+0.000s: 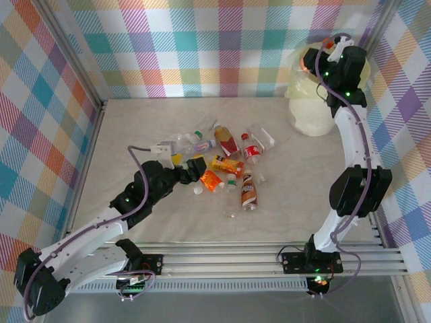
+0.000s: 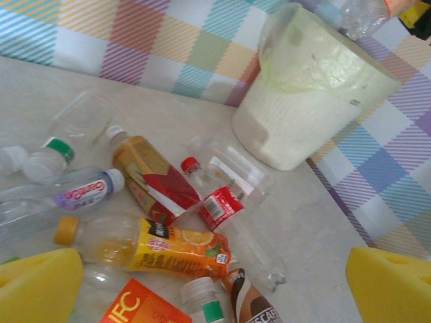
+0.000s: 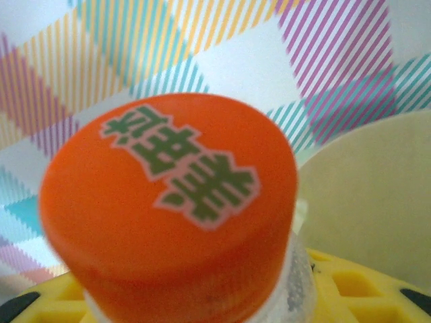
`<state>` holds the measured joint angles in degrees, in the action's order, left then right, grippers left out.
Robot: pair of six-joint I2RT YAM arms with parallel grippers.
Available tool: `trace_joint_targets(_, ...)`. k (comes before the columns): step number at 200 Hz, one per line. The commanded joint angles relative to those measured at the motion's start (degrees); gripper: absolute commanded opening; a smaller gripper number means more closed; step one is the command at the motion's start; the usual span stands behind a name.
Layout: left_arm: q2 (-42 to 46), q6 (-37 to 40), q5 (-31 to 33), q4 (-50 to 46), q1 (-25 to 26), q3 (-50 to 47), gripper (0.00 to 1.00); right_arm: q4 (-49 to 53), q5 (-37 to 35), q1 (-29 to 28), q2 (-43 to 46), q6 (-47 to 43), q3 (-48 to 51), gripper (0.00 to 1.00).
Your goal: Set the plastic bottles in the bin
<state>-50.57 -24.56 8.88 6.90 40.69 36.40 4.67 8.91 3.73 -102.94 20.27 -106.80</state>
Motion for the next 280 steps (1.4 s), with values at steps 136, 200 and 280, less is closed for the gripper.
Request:
trace_joint_targets(136, -5.3, -26.3, 19.1, -31.2, -7.2, 2.9, 1.00, 26.2, -15.5, 3.3, -24.1, -5.9, -33.4, 0.43)
trace_joint_targets(200, -11.6, -26.2, 14.6, -30.1, -8.3, 3.8, 1.00, 26.8, -13.0, 3.3, -25.5, -5.7, -33.8, 0.56)
trace_joint_targets(280, -17.2, -24.1, 8.8, -25.9, -8.9, 4.5, 1.00, 25.8, -9.6, 3.3, -20.0, -4.5, -31.1, 0.75)
